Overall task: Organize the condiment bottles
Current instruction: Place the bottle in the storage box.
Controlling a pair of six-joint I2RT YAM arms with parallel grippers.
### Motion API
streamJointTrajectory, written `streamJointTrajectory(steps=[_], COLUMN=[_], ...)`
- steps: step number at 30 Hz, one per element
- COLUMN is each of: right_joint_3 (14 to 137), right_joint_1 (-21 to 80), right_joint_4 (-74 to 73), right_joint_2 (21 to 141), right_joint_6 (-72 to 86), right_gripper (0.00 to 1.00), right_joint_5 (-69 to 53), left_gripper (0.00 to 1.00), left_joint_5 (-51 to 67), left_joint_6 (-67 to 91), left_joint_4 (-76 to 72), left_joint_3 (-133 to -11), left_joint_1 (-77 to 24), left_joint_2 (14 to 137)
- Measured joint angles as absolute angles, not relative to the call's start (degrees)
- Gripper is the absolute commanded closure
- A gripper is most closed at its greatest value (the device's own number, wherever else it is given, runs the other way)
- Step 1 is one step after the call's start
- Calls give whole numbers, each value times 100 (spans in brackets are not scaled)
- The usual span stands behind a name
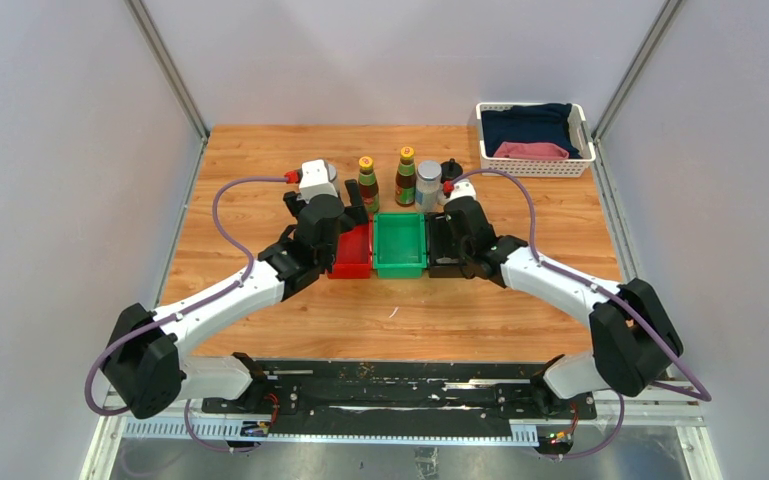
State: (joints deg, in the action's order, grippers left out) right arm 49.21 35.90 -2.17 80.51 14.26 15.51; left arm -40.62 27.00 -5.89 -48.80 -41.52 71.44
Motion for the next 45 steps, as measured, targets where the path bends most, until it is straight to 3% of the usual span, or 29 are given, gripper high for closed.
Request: streamJointTrajectory(steps=[45], right_joint_3=[5127], right_joint_1=[3562], right_joint_4=[-816], right_joint_2=[8053], right_joint_6=[1822], right_gripper=[100], right_joint_5=[1664], left_gripper=[0], left_joint_5=[-4101], left_joint_6=[2705], left_joint_4=[-589], left_joint_3=[-4880], left_joint_1=[-4219], left_joint_2=[7183])
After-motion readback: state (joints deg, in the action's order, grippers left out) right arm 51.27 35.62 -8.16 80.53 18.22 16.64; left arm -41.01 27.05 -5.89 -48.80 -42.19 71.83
